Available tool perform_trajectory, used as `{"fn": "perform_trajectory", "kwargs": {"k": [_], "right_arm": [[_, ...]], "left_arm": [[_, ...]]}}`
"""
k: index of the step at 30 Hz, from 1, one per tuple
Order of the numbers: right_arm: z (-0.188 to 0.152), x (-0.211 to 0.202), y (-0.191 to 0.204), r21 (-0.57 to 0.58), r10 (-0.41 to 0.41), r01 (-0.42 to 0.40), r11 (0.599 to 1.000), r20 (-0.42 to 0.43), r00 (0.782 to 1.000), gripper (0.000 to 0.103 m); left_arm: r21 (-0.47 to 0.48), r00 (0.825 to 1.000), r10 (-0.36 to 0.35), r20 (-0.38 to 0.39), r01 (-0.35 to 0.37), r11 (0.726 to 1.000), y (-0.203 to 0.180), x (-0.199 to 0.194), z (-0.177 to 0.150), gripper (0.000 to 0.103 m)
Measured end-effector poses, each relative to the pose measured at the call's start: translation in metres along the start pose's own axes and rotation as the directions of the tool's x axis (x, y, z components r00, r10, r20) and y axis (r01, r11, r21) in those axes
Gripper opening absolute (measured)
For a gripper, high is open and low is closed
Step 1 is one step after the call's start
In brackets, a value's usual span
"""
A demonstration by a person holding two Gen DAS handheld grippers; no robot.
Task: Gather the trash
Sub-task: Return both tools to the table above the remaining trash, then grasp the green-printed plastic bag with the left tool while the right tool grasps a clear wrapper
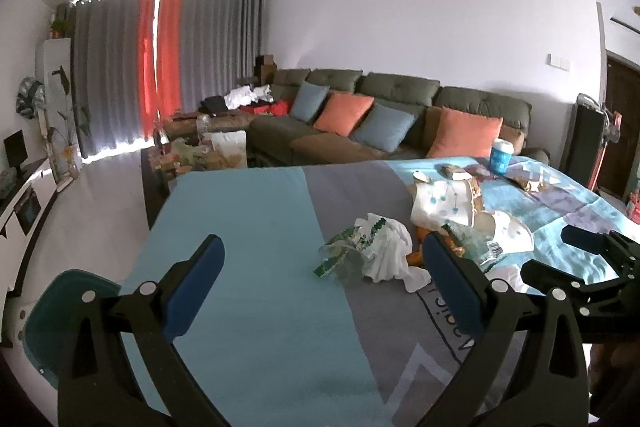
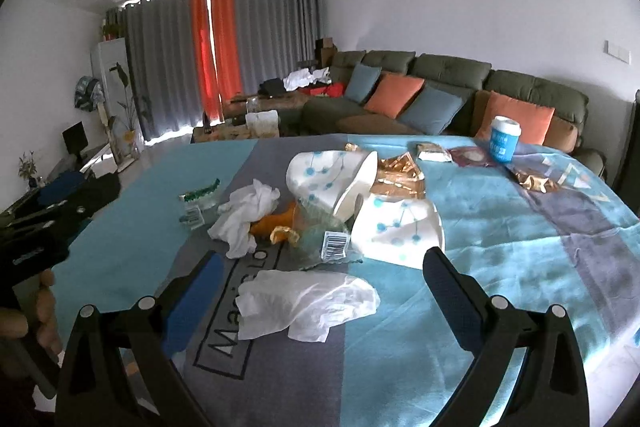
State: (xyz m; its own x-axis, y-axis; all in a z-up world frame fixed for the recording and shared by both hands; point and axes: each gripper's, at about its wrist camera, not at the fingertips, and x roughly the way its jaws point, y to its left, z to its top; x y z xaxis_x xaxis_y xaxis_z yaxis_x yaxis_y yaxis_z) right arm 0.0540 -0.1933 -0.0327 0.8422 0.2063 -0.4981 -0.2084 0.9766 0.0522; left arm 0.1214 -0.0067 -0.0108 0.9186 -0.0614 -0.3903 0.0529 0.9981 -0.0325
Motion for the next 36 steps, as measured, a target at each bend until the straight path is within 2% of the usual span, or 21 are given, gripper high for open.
{"fn": "perform_trajectory", "kwargs": {"k": [7,13,15,18,21,27,30,36], "right_arm": [[0.01,0.015,0.0,-0.013,-0.014,0.014,1.0,-0.014,1.0,0.094],[0.018,0.037,0.005,-0.047,-0.01,0.007,0.999,-0.059,0.998,0.079],[0.018,0.045,0.008,-0.062,-0.001,-0.004,0.998,-0.08,0.997,0.07],[0.02,0.053,0.009,-0.076,0.005,-0.013,0.997,-0.1,0.995,0.064],[0.023,0.061,0.009,-0.093,0.012,-0.023,0.995,-0.12,0.993,0.06],[0.022,0.071,0.014,-0.134,0.025,-0.047,0.99,-0.161,0.987,0.047],[0.02,0.072,0.012,-0.143,0.019,-0.045,0.989,-0.184,0.983,0.046],[0.013,0.075,0.008,-0.147,0.002,-0.035,0.989,-0.219,0.976,0.045]], "left_arm": [[0.027,0.999,-0.033,-0.036,0.034,0.999,-0.008,0.035,0.002,0.098],[0.036,0.994,-0.039,-0.101,0.043,0.998,-0.012,0.064,0.001,0.097],[0.028,0.991,-0.055,-0.123,0.059,0.998,-0.012,0.073,0.001,0.097],[0.022,0.985,-0.067,-0.156,0.071,0.997,-0.013,0.086,-0.001,0.097],[0.008,0.977,-0.081,-0.196,0.084,0.996,-0.013,0.1,-0.002,0.097],[-0.028,0.945,-0.116,-0.306,0.113,0.993,-0.011,0.128,-0.009,0.097],[-0.041,0.927,-0.133,-0.352,0.127,0.991,-0.01,0.14,-0.013,0.097],[-0.051,0.908,-0.144,-0.393,0.135,0.99,-0.009,0.151,-0.017,0.097]]}}
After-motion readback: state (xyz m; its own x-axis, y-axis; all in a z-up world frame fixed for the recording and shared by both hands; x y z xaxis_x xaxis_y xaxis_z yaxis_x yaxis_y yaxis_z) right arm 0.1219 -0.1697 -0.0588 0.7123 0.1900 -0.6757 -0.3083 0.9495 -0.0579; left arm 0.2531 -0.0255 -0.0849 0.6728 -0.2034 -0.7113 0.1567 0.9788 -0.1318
